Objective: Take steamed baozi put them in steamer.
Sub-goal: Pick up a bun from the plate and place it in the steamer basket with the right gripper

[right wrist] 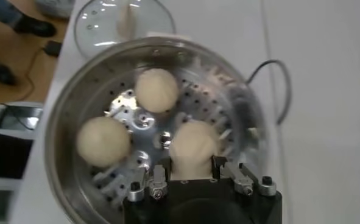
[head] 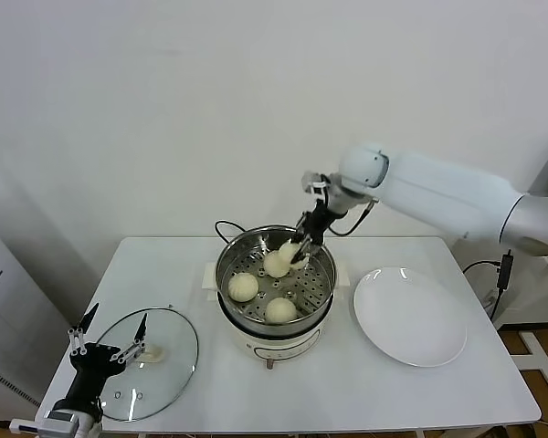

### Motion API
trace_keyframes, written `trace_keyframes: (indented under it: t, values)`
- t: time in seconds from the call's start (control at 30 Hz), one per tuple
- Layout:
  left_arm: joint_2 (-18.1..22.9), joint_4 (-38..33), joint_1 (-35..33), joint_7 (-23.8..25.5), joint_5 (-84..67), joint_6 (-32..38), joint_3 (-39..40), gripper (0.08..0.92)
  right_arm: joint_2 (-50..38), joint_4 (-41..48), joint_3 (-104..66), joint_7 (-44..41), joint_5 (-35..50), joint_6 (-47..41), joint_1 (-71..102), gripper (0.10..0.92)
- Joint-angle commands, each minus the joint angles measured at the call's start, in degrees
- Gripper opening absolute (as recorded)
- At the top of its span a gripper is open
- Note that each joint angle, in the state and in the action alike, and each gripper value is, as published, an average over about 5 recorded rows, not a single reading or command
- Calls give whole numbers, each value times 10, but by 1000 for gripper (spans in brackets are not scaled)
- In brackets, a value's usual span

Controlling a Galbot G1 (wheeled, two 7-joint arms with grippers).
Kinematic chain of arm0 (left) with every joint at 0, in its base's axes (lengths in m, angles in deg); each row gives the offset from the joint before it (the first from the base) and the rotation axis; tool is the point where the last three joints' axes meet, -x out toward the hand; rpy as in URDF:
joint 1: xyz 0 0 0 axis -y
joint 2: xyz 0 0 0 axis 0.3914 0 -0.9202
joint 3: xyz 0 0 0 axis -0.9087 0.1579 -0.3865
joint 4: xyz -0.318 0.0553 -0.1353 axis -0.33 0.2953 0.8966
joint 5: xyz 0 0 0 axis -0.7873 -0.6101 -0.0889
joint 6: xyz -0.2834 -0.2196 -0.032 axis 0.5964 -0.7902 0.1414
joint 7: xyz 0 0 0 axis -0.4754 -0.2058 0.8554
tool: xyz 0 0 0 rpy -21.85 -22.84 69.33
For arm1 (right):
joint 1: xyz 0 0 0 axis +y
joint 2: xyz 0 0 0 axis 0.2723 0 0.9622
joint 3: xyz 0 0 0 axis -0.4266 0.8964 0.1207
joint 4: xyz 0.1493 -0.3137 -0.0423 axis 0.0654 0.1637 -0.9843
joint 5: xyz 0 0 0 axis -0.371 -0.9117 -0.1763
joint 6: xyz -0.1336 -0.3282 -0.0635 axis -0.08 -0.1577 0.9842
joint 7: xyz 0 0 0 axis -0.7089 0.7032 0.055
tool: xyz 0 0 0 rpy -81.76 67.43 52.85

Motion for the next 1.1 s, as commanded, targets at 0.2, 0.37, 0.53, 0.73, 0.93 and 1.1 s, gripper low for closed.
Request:
trace_keyframes:
  t: [0.2, 0.37, 0.53, 0.73, 0.93, 1.1]
  values:
    - [1, 5, 4, 1, 0, -1, 3, 823, -10, -26, 48, 12, -10, -27, 14, 429]
    - [2, 5, 4, 1, 0, -1, 3, 823, -16, -25, 57, 13, -14, -26, 12, 433]
    - [3, 5, 3, 1, 1, 0, 3, 823, -20, -24, 56, 21, -23, -24, 16, 442]
    - [2, 3, 3, 1, 1, -1, 4, 823, -18, -14, 39, 35, -30, -21, 16, 573]
    - [2, 2, 3, 1, 2, -1, 7, 823, -30, -3, -5, 35, 6, -24, 8, 745]
    - [1, 2, 5, 1, 3, -2, 9, 823, -67, -2, -77, 57, 55, -15, 17, 818]
